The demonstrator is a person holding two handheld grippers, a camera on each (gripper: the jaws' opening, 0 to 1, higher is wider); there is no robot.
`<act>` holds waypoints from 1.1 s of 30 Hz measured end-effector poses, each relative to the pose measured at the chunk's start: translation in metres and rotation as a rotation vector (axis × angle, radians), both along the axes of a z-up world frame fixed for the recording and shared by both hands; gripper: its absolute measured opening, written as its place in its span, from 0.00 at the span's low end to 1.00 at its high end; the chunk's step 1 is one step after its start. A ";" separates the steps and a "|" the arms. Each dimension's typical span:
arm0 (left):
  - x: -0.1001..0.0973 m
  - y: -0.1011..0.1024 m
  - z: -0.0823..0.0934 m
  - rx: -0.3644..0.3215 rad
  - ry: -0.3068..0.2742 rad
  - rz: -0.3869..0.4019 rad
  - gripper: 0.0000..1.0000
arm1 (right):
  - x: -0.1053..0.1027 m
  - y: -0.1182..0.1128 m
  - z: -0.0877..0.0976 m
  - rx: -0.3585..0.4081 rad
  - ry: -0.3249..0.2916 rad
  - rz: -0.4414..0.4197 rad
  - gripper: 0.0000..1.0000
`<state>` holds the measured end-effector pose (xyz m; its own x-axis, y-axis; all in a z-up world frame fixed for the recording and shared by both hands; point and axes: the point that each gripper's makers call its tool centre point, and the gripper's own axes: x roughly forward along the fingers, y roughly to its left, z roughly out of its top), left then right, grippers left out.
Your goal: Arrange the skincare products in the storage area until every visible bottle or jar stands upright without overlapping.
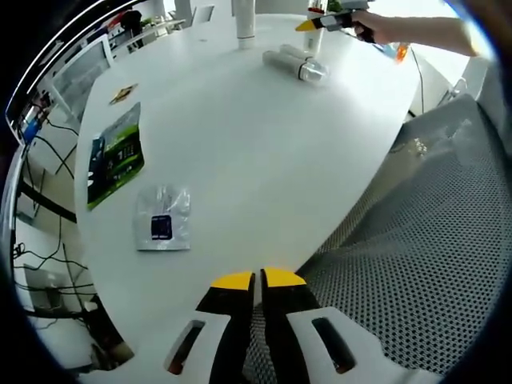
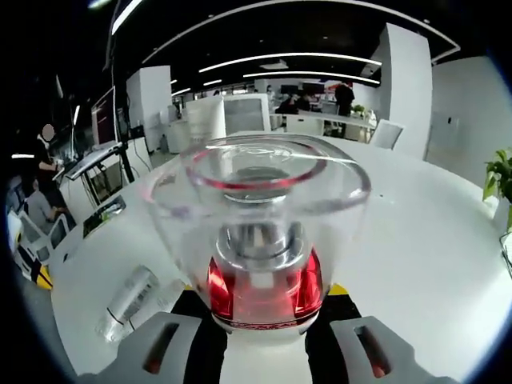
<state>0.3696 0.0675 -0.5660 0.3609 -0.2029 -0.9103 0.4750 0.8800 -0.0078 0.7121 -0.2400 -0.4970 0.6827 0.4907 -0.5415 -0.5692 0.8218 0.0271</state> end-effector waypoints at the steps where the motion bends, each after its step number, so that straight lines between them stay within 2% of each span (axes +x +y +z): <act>1: 0.000 0.000 0.000 0.000 0.002 0.000 0.00 | -0.001 0.000 0.000 0.000 0.000 0.001 0.33; 7: 0.000 0.000 0.000 0.001 0.003 -0.004 0.00 | -0.001 0.001 0.000 -0.006 0.002 -0.008 0.33; 11: 0.000 0.000 0.000 0.000 0.001 -0.002 0.00 | 0.004 0.002 0.017 0.029 -0.060 -0.009 0.27; 12: 0.000 0.000 0.000 0.000 0.001 -0.002 0.00 | 0.003 0.002 0.013 0.019 -0.018 -0.011 0.26; 13: 0.000 -0.001 0.000 -0.001 0.003 -0.003 0.00 | 0.005 0.004 0.013 0.021 -0.015 -0.005 0.26; 23: -0.001 0.000 0.000 0.000 0.004 -0.003 0.00 | 0.006 0.006 0.012 0.008 -0.030 0.004 0.26; 33: -0.001 0.000 0.000 -0.001 0.005 -0.001 0.00 | 0.004 0.003 0.012 0.044 -0.047 -0.027 0.27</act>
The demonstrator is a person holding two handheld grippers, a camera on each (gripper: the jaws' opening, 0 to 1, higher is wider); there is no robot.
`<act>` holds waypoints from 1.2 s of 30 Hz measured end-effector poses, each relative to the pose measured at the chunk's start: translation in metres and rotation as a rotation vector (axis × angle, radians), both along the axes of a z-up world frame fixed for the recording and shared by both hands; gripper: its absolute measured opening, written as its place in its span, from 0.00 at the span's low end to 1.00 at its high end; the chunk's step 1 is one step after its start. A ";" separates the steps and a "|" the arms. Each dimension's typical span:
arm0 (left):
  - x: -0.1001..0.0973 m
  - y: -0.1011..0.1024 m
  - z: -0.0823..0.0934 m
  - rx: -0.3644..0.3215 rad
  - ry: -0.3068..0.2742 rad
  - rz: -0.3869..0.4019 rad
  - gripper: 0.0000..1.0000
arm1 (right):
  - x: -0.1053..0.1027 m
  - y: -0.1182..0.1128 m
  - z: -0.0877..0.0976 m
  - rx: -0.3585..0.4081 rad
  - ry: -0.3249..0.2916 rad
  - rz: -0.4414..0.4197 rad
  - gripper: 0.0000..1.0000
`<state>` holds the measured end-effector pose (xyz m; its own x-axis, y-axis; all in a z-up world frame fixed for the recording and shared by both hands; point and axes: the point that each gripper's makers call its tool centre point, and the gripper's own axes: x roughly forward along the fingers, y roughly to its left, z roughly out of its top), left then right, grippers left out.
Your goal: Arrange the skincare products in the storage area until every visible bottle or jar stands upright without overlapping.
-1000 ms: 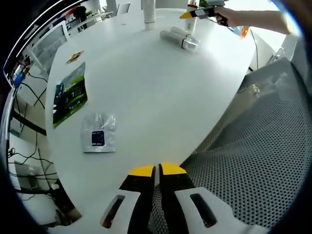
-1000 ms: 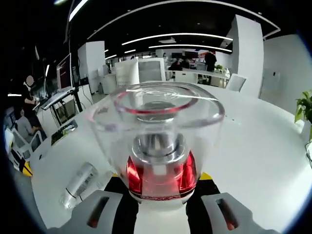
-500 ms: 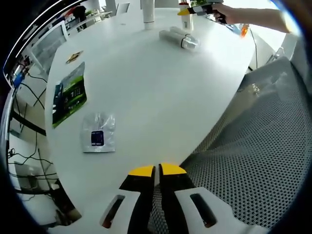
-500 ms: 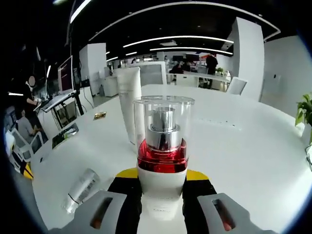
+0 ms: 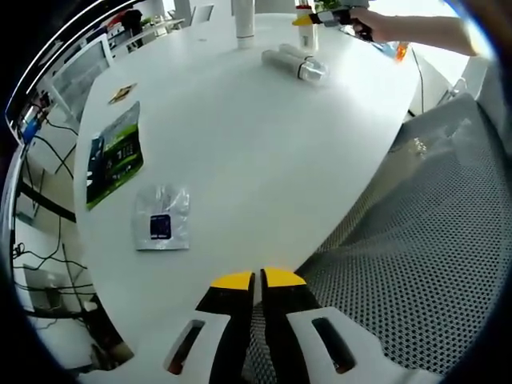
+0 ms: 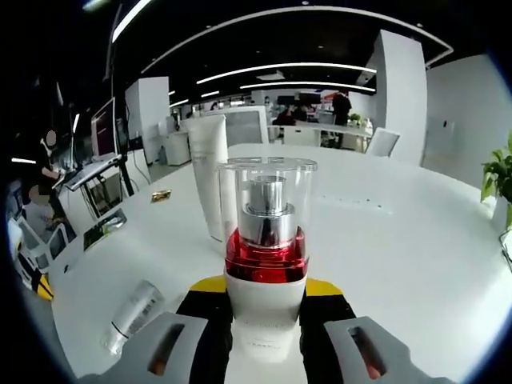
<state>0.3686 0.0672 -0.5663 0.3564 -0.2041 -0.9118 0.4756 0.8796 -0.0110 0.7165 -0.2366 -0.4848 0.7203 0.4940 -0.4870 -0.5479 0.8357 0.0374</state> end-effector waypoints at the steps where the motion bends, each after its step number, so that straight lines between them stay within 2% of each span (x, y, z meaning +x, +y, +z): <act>1: 0.000 0.000 0.000 0.000 0.000 -0.001 0.00 | 0.000 0.000 0.000 0.000 -0.002 -0.002 0.27; 18: 0.001 0.000 0.001 0.001 -0.005 0.000 0.00 | -0.008 -0.001 0.000 -0.012 -0.017 -0.011 0.27; 36: -0.001 0.000 -0.001 0.003 0.005 -0.007 0.00 | -0.014 -0.005 -0.004 0.011 -0.018 -0.031 0.27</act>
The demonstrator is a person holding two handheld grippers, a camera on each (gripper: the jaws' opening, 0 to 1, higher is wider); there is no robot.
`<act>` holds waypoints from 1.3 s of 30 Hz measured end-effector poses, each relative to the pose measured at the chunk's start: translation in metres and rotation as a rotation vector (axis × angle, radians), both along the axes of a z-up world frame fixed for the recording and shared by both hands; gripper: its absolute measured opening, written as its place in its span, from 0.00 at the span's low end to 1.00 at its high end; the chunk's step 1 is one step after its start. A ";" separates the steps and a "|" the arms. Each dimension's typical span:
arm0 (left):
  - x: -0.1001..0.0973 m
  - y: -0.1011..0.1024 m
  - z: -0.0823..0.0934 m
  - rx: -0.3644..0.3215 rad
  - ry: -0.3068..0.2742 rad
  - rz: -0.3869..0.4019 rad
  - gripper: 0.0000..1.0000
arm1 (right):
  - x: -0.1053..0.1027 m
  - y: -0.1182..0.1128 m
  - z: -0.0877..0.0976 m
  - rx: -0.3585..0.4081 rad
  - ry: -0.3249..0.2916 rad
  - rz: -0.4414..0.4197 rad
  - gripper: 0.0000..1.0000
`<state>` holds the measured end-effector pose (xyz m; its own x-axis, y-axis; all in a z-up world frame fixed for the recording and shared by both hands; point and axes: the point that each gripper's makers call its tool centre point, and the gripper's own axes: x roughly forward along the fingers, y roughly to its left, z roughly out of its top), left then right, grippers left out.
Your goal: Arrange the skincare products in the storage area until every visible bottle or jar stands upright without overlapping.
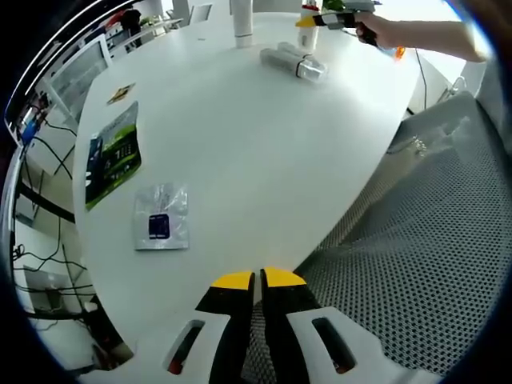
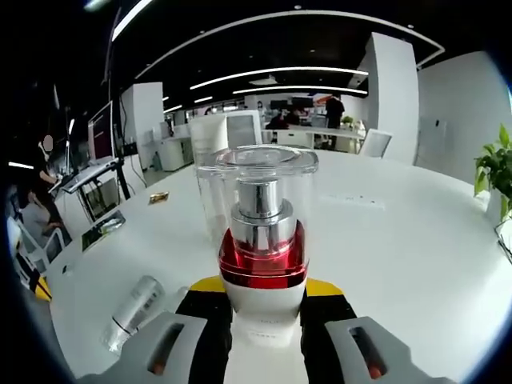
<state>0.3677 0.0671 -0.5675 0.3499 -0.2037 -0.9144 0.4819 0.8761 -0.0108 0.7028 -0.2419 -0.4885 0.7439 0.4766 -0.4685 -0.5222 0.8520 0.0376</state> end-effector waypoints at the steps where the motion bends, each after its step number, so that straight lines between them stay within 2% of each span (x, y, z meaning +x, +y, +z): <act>1: 0.000 0.000 0.000 0.000 0.001 0.000 0.00 | 0.000 0.000 -0.001 0.001 0.004 0.003 0.28; 5: 0.000 0.000 0.000 0.000 0.002 0.002 0.00 | 0.001 0.001 -0.008 -0.009 0.038 0.014 0.28; 12: 0.000 0.000 0.000 -0.002 0.004 0.005 0.00 | 0.004 0.001 -0.008 -0.051 0.036 0.034 0.26; 16: 0.000 0.001 0.000 -0.001 0.003 0.006 0.00 | 0.007 0.001 -0.005 -0.023 0.042 0.017 0.25; 21: 0.000 0.001 0.000 -0.001 0.003 0.008 0.00 | 0.007 0.009 -0.005 -0.020 0.052 0.061 0.24; 26: 0.000 0.001 0.000 -0.001 0.004 0.008 0.00 | 0.010 0.008 -0.005 0.001 0.058 0.041 0.24; 39: 0.000 0.001 0.000 -0.003 0.006 0.011 0.00 | 0.029 0.010 0.003 -0.018 0.045 0.042 0.25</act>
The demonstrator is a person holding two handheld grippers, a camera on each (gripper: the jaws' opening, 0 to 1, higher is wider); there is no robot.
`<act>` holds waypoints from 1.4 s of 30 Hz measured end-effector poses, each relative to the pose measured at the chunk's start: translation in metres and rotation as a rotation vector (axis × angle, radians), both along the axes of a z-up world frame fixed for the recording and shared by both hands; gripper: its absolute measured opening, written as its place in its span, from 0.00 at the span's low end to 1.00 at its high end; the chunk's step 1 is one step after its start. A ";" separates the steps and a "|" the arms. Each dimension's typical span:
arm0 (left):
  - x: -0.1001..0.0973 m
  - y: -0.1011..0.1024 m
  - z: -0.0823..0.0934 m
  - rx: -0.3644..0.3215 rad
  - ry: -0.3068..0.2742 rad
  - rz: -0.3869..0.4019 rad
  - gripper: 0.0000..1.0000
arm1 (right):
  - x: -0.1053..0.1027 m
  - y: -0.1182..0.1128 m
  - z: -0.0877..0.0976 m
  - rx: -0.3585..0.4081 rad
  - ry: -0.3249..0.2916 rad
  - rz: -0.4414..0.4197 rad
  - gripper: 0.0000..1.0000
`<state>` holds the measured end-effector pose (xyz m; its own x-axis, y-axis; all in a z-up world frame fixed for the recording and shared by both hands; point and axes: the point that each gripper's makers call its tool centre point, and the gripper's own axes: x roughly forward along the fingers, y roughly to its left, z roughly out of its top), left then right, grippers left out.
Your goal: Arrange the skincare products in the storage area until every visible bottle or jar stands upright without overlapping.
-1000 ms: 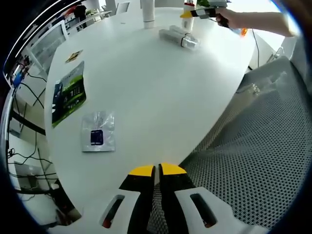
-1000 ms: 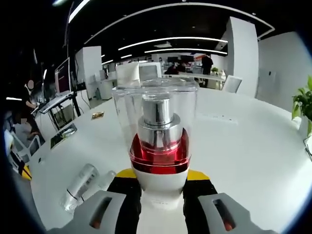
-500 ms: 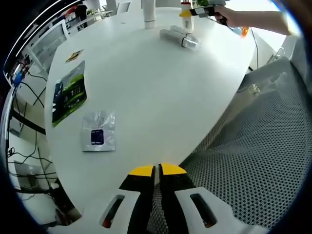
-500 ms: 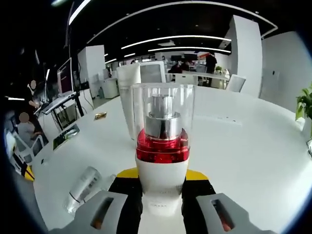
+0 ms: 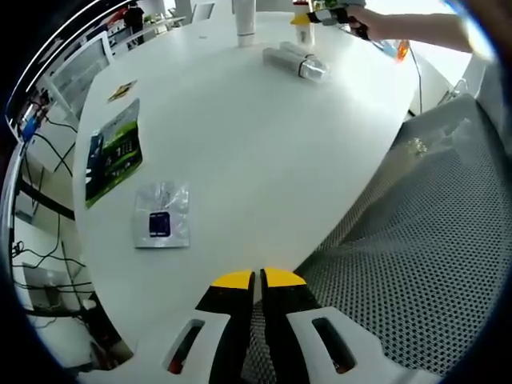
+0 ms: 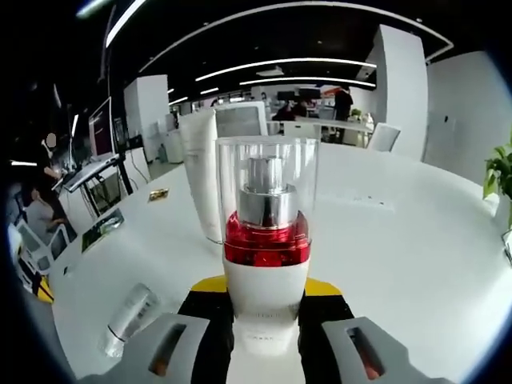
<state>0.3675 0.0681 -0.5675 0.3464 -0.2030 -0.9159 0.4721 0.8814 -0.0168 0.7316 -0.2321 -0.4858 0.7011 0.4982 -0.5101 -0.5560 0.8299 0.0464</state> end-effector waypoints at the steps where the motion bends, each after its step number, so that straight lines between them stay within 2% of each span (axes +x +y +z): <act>1: 0.000 0.000 0.000 0.000 0.000 0.001 0.00 | 0.002 0.001 0.001 0.002 -0.001 0.001 0.25; 8: 0.000 0.000 0.000 0.000 0.000 0.004 0.00 | 0.021 0.010 0.007 0.005 -0.016 -0.001 0.25; 19: 0.001 0.002 -0.001 0.001 0.002 0.012 0.00 | 0.047 0.024 0.005 0.006 -0.026 0.011 0.25; 31: 0.001 0.003 -0.001 0.001 0.005 0.021 0.00 | 0.061 0.034 -0.002 -0.011 -0.035 0.016 0.25; 42: 0.001 0.002 -0.002 -0.001 0.006 0.021 0.00 | 0.066 0.039 -0.003 -0.010 -0.049 0.007 0.25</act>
<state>0.3681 0.0706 -0.5690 0.3455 -0.1963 -0.9177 0.4530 0.8913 -0.0202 0.7972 -0.1933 -0.4891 0.7219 0.4980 -0.4805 -0.5631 0.8264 0.0105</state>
